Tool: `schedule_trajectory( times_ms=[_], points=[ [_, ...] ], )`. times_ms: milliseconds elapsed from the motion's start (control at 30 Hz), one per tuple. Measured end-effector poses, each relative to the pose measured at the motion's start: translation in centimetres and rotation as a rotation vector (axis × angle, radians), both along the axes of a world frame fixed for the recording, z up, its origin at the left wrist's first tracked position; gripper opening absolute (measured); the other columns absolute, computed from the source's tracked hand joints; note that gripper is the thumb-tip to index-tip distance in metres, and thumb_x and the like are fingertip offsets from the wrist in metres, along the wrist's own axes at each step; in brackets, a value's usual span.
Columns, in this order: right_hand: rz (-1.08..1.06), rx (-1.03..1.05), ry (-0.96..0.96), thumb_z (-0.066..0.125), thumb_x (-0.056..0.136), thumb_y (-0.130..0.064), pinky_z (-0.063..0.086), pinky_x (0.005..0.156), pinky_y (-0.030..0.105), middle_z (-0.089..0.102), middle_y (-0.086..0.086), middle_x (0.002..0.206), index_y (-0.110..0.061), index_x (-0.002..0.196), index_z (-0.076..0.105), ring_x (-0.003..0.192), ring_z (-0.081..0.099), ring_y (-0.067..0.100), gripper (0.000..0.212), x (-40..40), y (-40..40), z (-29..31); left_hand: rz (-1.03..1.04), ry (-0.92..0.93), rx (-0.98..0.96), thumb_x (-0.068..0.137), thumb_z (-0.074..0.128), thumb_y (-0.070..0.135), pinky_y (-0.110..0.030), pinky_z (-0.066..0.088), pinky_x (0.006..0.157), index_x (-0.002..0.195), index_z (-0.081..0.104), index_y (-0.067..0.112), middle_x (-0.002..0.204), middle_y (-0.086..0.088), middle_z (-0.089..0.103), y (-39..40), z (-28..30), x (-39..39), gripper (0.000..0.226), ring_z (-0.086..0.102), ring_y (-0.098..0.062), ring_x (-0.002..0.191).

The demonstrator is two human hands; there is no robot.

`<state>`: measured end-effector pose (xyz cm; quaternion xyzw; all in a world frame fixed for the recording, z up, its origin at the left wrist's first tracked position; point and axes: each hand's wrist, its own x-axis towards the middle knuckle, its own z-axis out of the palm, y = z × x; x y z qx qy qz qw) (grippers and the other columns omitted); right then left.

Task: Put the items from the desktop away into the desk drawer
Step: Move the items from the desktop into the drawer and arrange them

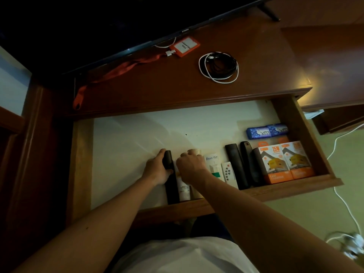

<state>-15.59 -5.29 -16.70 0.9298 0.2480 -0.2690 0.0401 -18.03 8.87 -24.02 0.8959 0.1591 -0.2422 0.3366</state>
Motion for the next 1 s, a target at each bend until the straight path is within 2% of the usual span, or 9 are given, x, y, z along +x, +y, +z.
schedule_trajectory(
  times_ms=[67, 200, 367, 500, 567, 767, 867, 933, 1000],
  points=[
    [0.014, -0.011, -0.001, 0.065, 0.094, -0.029, 0.045, 0.096, 0.044, 0.059, 0.009, 0.128, -0.013, 0.127, 0.060, 0.128, 0.046, 0.032, 0.037, 0.0, 0.0, -0.1, 0.006, -0.002, -0.007, 0.085, 0.075, 0.021, -0.042, 0.054, 0.090, 0.157, 0.023, 0.029, 0.142, -0.015, 0.052, 0.0, -0.1, 0.0, 0.089, 0.055, -0.037, 0.121],
    [0.052, -0.035, 0.033, 0.064, 0.092, -0.035, 0.042, 0.100, 0.046, 0.055, 0.011, 0.131, -0.013, 0.130, 0.057, 0.129, 0.042, 0.034, 0.044, -0.1, -0.1, -0.1, 0.025, 0.015, -0.033, 0.084, 0.077, 0.024, -0.040, 0.047, 0.103, 0.158, 0.020, 0.030, 0.148, -0.011, 0.050, 0.3, -0.1, -0.2, 0.094, 0.053, -0.032, 0.129],
    [0.061, -0.052, -0.006, 0.065, 0.091, -0.036, 0.041, 0.098, 0.046, 0.057, 0.010, 0.129, -0.014, 0.128, 0.058, 0.128, 0.043, 0.033, 0.043, -0.7, -0.2, -0.7, 0.044, 0.031, -0.081, 0.082, 0.081, 0.028, -0.049, 0.056, 0.090, 0.157, 0.015, 0.038, 0.147, -0.008, 0.052, 0.5, 0.2, -0.6, 0.101, 0.059, -0.031, 0.120],
    [0.025, 0.015, 0.003, 0.068, 0.088, -0.031, 0.042, 0.099, 0.049, 0.057, 0.010, 0.128, -0.014, 0.125, 0.059, 0.129, 0.042, 0.033, 0.041, -0.7, -0.4, -0.5, -0.051, 0.037, 0.019, 0.086, 0.073, 0.040, -0.044, 0.050, 0.099, 0.158, 0.012, 0.035, 0.145, -0.014, 0.050, 0.5, 0.9, -0.3, 0.095, 0.056, -0.033, 0.123],
    [-0.051, 0.118, 0.014, 0.065, 0.089, -0.026, 0.044, 0.099, 0.049, 0.057, 0.010, 0.126, -0.014, 0.122, 0.061, 0.128, 0.045, 0.032, 0.036, -0.4, -0.9, 0.1, -0.095, 0.014, 0.145, 0.090, 0.064, 0.046, -0.044, 0.050, 0.096, 0.157, 0.013, 0.034, 0.141, -0.013, 0.048, 0.1, 2.1, -0.1, 0.085, 0.055, -0.034, 0.120],
    [-0.300, 0.333, -0.087, 0.059, 0.088, -0.021, 0.051, 0.088, 0.040, 0.063, 0.006, 0.120, -0.017, 0.123, 0.064, 0.110, 0.057, 0.029, 0.036, 2.2, -3.5, 2.0, -0.138, -0.410, 0.330, 0.097, 0.054, 0.036, -0.033, 0.049, 0.078, 0.146, 0.038, 0.026, 0.138, -0.005, 0.047, -2.2, 7.9, 4.1, 0.053, 0.054, -0.025, 0.114],
    [-0.410, 0.427, -0.118, 0.058, 0.088, -0.019, 0.052, 0.088, 0.038, 0.063, 0.003, 0.122, -0.020, 0.126, 0.064, 0.110, 0.058, 0.026, 0.039, 4.7, -5.1, 3.3, -0.200, -0.633, 0.354, 0.095, 0.053, 0.037, -0.038, 0.043, 0.089, 0.145, 0.043, 0.021, 0.135, -0.007, 0.050, -2.9, 10.1, 8.4, 0.053, 0.048, -0.027, 0.122],
    [-0.449, 0.479, -0.155, 0.057, 0.088, -0.017, 0.052, 0.090, 0.038, 0.063, 0.002, 0.125, -0.020, 0.127, 0.065, 0.112, 0.058, 0.024, 0.040, 6.5, -6.1, 4.2, -0.225, -0.665, 0.396, 0.096, 0.049, 0.044, -0.046, 0.036, 0.105, 0.150, 0.035, 0.023, 0.147, -0.009, 0.043, -3.4, 11.5, 11.6, 0.060, 0.038, -0.030, 0.136],
    [-0.467, 0.537, -0.208, 0.057, 0.087, -0.015, 0.053, 0.091, 0.038, 0.063, 0.002, 0.127, -0.019, 0.125, 0.066, 0.114, 0.057, 0.023, 0.038, 8.5, -7.1, 4.7, -0.232, -0.613, 0.470, 0.097, 0.039, 0.056, -0.053, 0.016, 0.119, 0.156, 0.023, 0.027, 0.162, -0.011, 0.024, -3.9, 12.3, 14.7, 0.068, 0.016, -0.034, 0.150]
  ],
)
